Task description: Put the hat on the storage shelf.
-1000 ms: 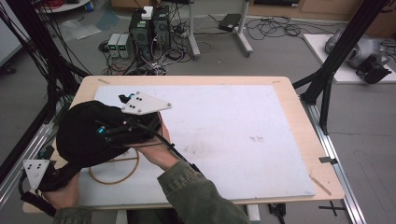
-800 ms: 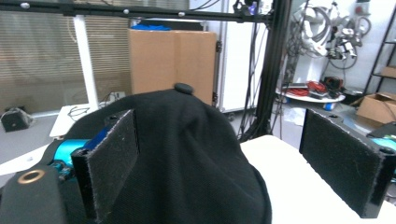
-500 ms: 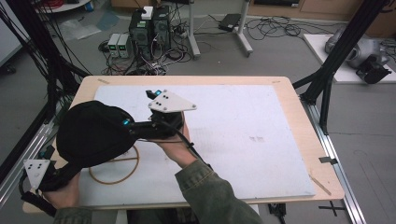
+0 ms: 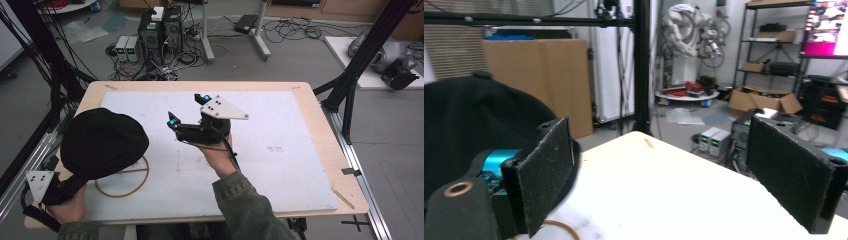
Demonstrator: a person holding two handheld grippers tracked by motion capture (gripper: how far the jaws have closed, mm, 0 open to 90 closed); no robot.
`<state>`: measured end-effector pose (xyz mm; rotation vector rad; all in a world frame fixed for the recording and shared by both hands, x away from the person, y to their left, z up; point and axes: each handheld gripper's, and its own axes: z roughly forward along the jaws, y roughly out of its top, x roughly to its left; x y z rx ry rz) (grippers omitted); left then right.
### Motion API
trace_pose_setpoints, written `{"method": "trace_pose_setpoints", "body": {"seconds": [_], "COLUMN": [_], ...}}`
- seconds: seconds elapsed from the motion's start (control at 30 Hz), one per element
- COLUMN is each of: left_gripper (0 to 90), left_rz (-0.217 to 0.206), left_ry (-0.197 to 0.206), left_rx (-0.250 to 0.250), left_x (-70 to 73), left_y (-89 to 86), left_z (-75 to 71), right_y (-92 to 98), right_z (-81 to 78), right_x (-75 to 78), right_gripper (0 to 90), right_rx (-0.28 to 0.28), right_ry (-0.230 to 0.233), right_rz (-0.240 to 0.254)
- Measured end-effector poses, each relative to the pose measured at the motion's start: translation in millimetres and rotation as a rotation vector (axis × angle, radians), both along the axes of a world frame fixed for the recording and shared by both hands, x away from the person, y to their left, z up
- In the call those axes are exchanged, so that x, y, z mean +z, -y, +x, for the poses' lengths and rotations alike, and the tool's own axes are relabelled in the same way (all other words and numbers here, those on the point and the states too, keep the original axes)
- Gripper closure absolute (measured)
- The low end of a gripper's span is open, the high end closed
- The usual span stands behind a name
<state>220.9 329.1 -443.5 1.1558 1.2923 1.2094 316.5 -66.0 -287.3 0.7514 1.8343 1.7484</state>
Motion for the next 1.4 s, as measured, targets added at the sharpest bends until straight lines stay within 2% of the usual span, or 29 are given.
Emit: {"method": "trace_pose_setpoints", "body": {"seconds": [0.3, 0.5, 0.6, 0.73, 0.87, 1.1, 1.4], "left_gripper": [12.7, 12.7, 12.6, 12.6, 12.6, 12.6, 12.6], "left_rz": [-0.001, -0.008, -0.006, -0.001, 0.001, 0.0, 0.004], "left_ry": [0.001, 0.003, 0.004, -0.001, -0.001, 0.002, -0.001], "left_rx": [0.002, 0.009, 0.009, 0.004, 0.005, 0.006, 0.013], "left_x": [0.6, 0.2, 0.4, 0.2, 0.1, 0.3, 0.1], "left_y": [-0.8, -2.6, -2.0, -0.9, 0.0, -0.4, -1.3], "left_z": [-2.0, -2.4, -2.6, -2.0, -1.5, -2.1, -2.2], "right_y": [35.9, 65.2, 80.3, 96.1, 110.9, 131.9, 165.7], "right_z": [5.3, 6.1, 6.2, 4.5, 2.4, -2.8, -7.8], "right_x": [-13.0, -29.9, -41.5, -54.2, -62.2, -71.6, -91.3], "right_gripper": [11.6, 14.1, 13.1, 12.8, 12.6, 11.8, 11.8], "right_rx": [-0.078, -0.143, -0.183, -0.219, -0.255, -0.291, -0.353], "right_ry": [-0.015, -0.026, -0.05, -0.069, -0.072, -0.083, -0.104], "right_rz": [-0.002, -0.001, -0.004, -0.019, -0.009, -0.002, 0.003]}}
